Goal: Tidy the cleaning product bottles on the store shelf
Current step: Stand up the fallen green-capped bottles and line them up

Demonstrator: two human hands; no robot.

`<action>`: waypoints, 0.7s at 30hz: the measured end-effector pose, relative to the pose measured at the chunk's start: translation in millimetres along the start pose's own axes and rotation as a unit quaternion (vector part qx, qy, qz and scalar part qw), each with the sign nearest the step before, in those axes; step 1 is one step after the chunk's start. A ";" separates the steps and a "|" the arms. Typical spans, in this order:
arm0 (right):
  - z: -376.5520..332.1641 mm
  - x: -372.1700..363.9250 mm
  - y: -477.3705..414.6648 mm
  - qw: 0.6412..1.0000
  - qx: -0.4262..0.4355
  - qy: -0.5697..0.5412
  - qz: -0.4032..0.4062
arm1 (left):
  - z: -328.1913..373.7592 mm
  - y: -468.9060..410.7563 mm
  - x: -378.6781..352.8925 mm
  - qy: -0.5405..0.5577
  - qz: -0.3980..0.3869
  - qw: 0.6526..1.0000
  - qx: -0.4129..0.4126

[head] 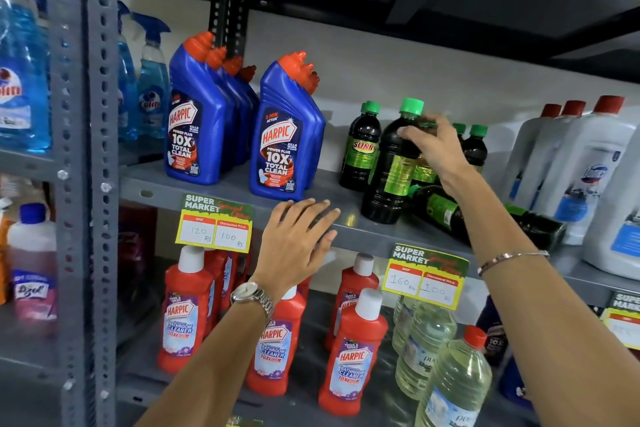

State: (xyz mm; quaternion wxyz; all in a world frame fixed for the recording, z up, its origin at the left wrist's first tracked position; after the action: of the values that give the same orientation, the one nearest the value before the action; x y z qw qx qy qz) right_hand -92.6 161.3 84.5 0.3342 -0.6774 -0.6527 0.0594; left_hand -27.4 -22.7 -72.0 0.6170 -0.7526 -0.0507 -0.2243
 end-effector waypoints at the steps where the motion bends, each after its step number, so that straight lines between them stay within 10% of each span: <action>1: 0.3 2.1 -0.6 0.999 0.003 0.029 0.018 | 0.3 0.1 -0.5 -0.005 -0.002 1.000 -0.006; 21: -1.0 0.0 -0.3 0.998 0.000 -0.015 -0.059 | -0.4 0.7 -0.5 -0.011 -0.015 1.000 0.006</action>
State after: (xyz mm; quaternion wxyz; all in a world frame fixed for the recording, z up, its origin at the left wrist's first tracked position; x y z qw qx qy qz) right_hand -92.4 160.9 85.4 0.3274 -0.6364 -0.6966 0.0499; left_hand -27.7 -23.1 -72.8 0.6173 -0.7505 -0.0705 -0.2251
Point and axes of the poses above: each hand's wrist, its own y-axis away from the middle knuckle, its own x-axis out of the back of the hand, z = x × y, the point moved 5 cm from there along -y, towards the middle knuckle, and after that the axes turned 7 degrees about -z, right-handed, at the moved point
